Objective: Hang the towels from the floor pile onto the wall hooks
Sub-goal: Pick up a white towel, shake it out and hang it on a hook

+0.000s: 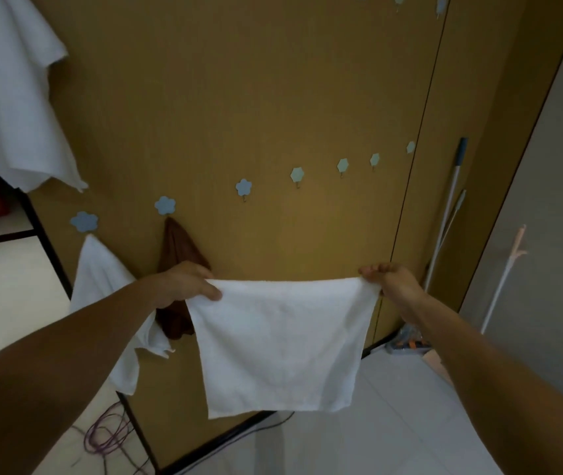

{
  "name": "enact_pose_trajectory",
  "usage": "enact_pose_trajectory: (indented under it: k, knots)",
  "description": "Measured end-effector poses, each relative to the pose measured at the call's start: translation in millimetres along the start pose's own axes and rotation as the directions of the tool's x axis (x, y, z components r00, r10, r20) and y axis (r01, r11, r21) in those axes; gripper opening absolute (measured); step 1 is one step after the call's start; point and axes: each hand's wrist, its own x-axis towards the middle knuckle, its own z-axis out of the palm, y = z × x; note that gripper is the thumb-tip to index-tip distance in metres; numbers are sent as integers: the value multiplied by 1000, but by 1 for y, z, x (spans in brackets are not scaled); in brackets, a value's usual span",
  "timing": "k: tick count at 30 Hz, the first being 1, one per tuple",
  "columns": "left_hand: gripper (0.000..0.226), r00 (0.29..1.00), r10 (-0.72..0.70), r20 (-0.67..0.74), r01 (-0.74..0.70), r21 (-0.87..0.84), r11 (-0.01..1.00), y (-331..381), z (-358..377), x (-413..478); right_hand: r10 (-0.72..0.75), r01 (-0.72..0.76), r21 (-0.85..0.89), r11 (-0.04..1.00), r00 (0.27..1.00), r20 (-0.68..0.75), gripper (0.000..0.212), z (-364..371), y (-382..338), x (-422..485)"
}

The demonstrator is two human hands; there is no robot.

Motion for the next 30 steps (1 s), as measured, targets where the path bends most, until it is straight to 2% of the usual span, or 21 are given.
enact_pose_trajectory:
  k: [1,3,4,7,10,13,15,17,18,20,22,24,26,27,30]
  knots:
    - [27,1000,15,-12,-14,32,999,-1,-2,-1,-13,17,-69,997,998,57,9,0,-5,0]
    - [20,998,48,-41,-46,61,997,-5,-8,-6,-23,53,-219,974,991,135,29,0,-12,3]
    - [18,997,64,-53,-60,68,996,-7,-11,-9,-34,75,-295,952,989,143,33,1,-16,5]
    - [23,988,109,-105,-93,147,985,-10,-20,-18,-122,149,-443,884,988,91,26,11,-24,18]
    - [39,966,177,-190,-107,328,939,-11,-27,-20,-193,183,-480,858,981,29,21,26,-35,34]
    - [38,897,302,-323,-143,435,889,-6,-30,-22,-341,253,-569,782,939,-50,18,42,-49,50]
    - [37,812,381,-443,-150,473,868,1,-31,-24,-348,277,-421,864,932,-100,11,54,-58,55]
    - [36,727,380,-572,-177,379,908,9,-30,-26,-332,308,-157,938,930,-159,10,65,-67,60]
    - [32,691,331,-643,-207,263,942,13,-30,-27,-331,329,-41,943,927,-179,11,73,-72,61]
    - [25,652,163,-741,-277,-33,960,24,-31,-27,-354,369,75,926,921,-165,14,87,-87,63]
    - [18,630,21,-776,-343,-254,904,38,-36,-26,-421,419,136,898,907,-13,15,99,-104,64]
    - [15,613,-78,-786,-411,-401,819,51,-48,-23,-482,483,57,874,846,229,30,107,-122,68]
    - [16,592,-85,-801,-477,-434,764,60,-66,-19,-501,573,-114,811,782,371,48,117,-140,75]
    - [13,570,-57,-820,-503,-402,765,65,-77,-17,-508,588,-135,797,775,377,46,123,-150,81]
    - [16,511,7,-859,-524,-305,795,76,-108,-10,-529,536,52,843,808,259,32,140,-182,94]
